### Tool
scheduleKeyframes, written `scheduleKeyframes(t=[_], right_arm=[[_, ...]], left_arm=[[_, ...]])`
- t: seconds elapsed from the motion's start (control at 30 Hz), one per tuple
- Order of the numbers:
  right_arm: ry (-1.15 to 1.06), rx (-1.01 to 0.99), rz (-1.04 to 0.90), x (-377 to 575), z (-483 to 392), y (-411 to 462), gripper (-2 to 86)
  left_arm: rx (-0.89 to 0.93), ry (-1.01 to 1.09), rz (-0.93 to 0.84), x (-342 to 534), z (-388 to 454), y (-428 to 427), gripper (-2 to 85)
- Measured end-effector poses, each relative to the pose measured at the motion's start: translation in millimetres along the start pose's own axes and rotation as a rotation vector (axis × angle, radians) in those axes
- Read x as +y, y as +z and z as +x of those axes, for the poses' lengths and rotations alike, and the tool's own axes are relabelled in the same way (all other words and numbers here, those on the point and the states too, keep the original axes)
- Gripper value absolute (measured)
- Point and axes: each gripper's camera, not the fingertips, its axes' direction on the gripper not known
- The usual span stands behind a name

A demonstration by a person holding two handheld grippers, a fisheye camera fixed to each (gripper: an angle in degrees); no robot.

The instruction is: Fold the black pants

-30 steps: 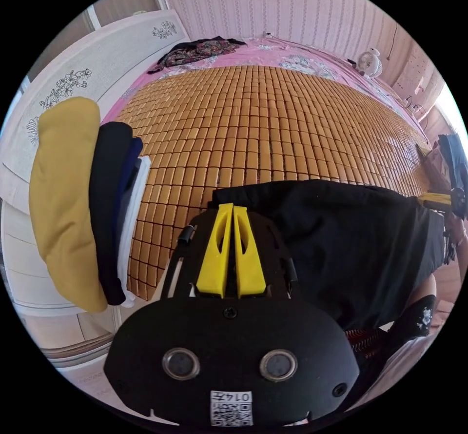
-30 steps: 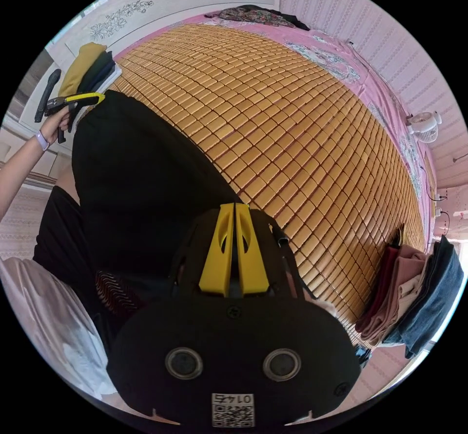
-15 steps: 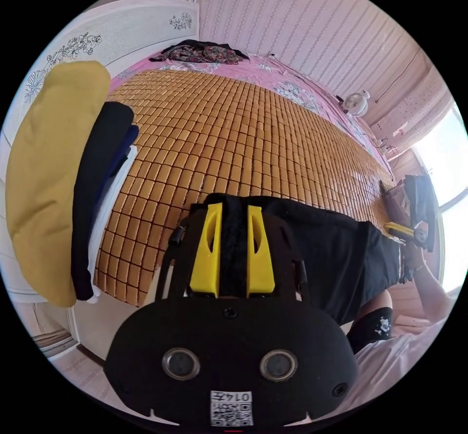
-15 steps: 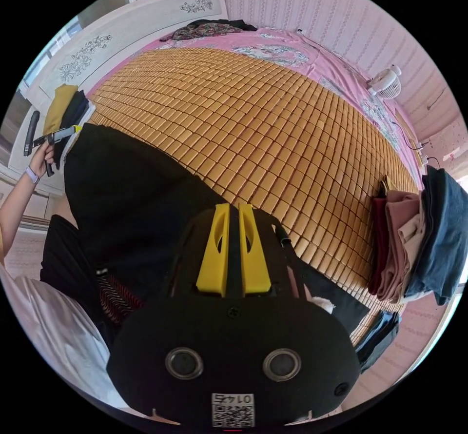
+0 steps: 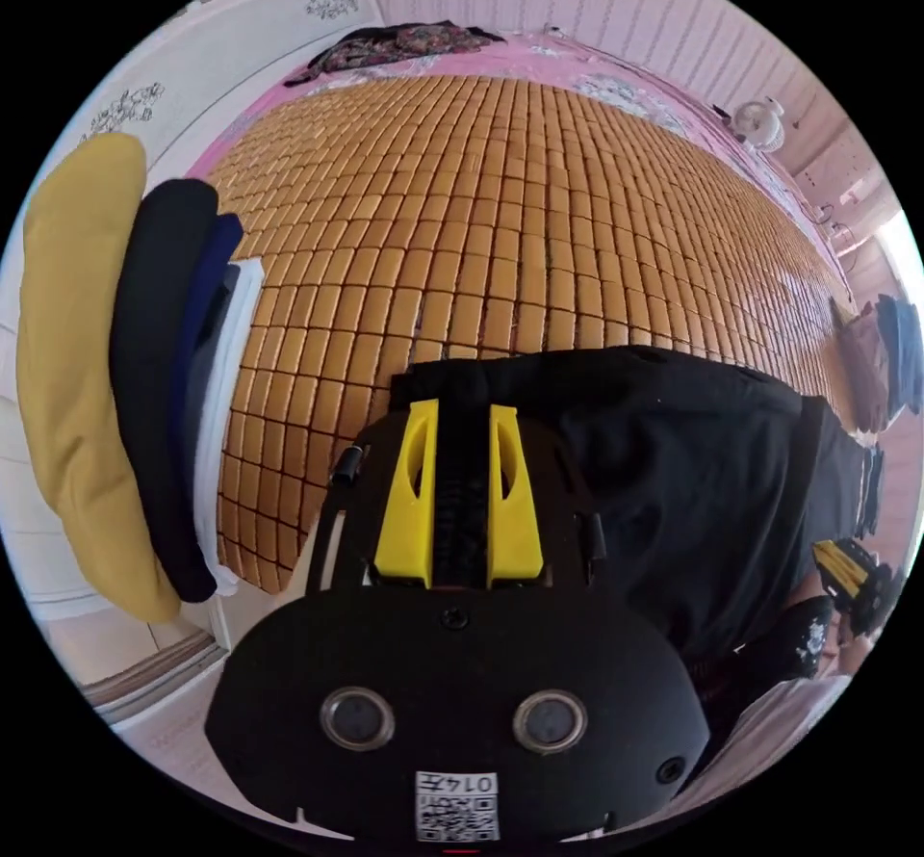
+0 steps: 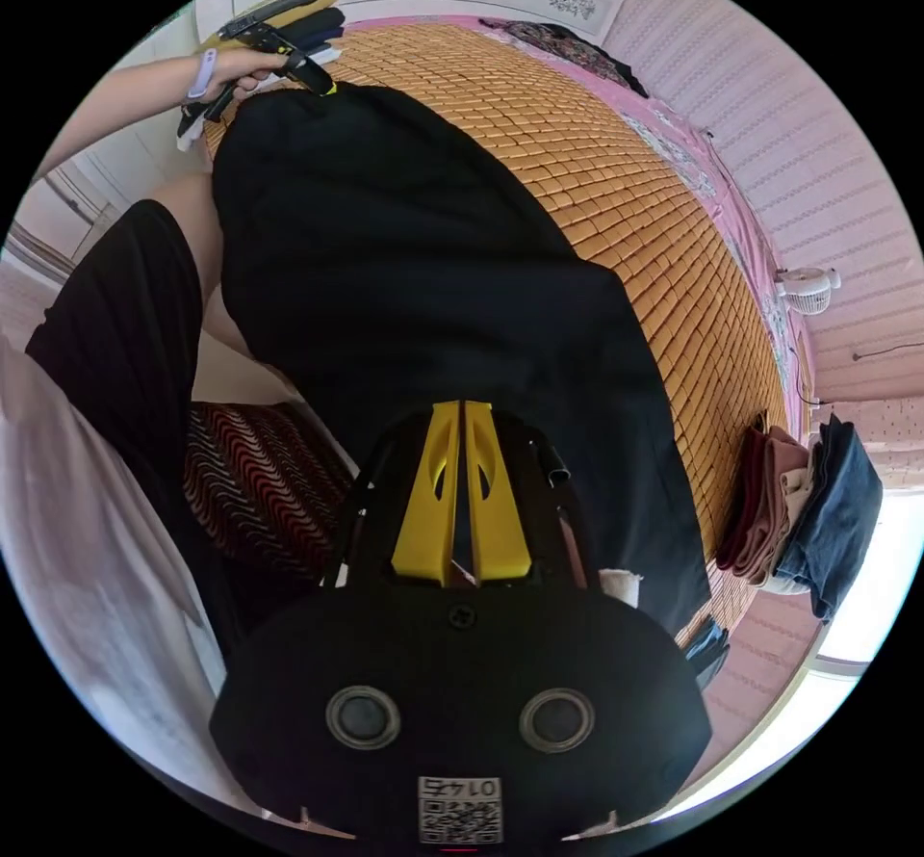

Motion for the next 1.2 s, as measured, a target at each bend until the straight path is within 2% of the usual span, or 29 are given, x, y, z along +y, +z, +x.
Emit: scheduleKeyframes(t=[0.07,0.13,0.27,0.33,0.37,0.43,0.53,0.6,0.67,0.8,0.9,0.93,1.0,1.13,1.2], right_arm=[[0.012,0.005,-0.019,-2.3,-10.3,5.7,-1.0],[0.026,-0.03,-0.029,-2.9,-12.3,8.8,-1.0],[0.048,-0.01,-0.083,-6.7,-14.5,17.1,-1.0],[0.052,-0.001,-0.076,-9.2,-14.5,16.5,-1.0],[0.051,-0.016,-0.065,-11.2,-13.3,14.9,-1.0],[0.063,-0.038,-0.047,-15.5,-8.7,13.1,-1.0],[0.083,-0.062,-0.016,-30.3,6.6,14.6,-1.0],[0.072,-0.071,-0.007,-47.9,19.4,18.2,-1.0],[0.049,-0.089,-0.015,-83.3,40.1,23.8,-1.0],[0.023,-0.07,-0.061,-147.4,71.6,36.9,-0.9],[-0.001,-0.052,-0.238,-192.5,88.1,65.1,-0.7],[-0.026,-0.081,-0.347,-203.2,88.8,78.9,-0.5],[-0.049,-0.057,-0.395,-214.0,88.0,79.6,-0.4],[-0.151,0.099,-0.399,-213.6,73.1,81.2,-0.6],[-0.145,0.124,-0.399,-213.6,76.1,81.9,-0.7]], left_arm=[[-0.008,0.044,-0.045,-7.0,3.8,-0.3,5.2],[-0.048,0.053,-0.017,-9.7,1.7,-9.4,4.0],[-0.145,-0.056,-0.026,-11.8,-31.4,-8.1,4.3],[-0.081,-0.185,-0.037,-11.1,-55.2,-5.8,5.3],[0.016,-0.255,-0.027,-9.5,-69.0,-8.6,6.2],[0.112,-0.29,0.038,-2.4,-79.0,-23.4,6.8],[0.039,-0.263,0.215,26.9,-65.4,-69.8,5.9],[0.013,-0.165,0.335,60.5,-30.3,-104.0,3.2],[0.11,0.011,0.361,83.2,14.9,-114.6,0.2],[0.392,0.424,0.217,126.6,168.0,-90.1,-0.8],[0.507,0.594,0.116,148.4,275.4,-60.9,-0.9],[0.503,0.615,0.11,150.3,293.1,-56.4,-1.0],[0.47,0.675,0.072,150.4,348.6,-36.1,-1.0],[0.37,0.81,-0.055,154.6,394.1,-2.6,-1.0],[0.366,0.841,-0.023,158.0,400.5,-1.7,-1.0]])
